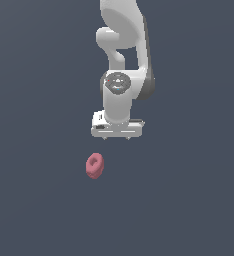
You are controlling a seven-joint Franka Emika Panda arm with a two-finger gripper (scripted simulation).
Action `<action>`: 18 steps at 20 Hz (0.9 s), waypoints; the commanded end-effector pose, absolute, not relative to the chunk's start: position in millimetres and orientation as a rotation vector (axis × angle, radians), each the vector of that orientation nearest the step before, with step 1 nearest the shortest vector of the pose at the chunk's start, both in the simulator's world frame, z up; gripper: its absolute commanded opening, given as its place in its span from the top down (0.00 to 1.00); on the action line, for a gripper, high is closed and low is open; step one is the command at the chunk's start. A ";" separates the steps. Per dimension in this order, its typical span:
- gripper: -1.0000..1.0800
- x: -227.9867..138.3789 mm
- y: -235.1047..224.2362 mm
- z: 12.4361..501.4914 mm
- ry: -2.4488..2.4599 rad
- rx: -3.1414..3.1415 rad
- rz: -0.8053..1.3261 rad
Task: Pick up the object and move it to a goal position.
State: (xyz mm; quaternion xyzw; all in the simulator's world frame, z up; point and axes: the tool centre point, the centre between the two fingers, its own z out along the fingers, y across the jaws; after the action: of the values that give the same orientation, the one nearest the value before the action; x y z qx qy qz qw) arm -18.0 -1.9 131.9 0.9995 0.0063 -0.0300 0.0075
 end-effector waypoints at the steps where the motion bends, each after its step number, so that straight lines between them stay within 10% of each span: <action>1: 0.04 -18.0 -1.9 131.9 0.020 3.125 -0.094; 18: 0.04 -10.5 -5.5 141.1 0.026 3.131 -0.064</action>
State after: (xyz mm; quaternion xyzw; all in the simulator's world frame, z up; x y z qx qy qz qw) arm -12.7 -3.3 141.6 0.9997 0.0122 -0.0207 0.0051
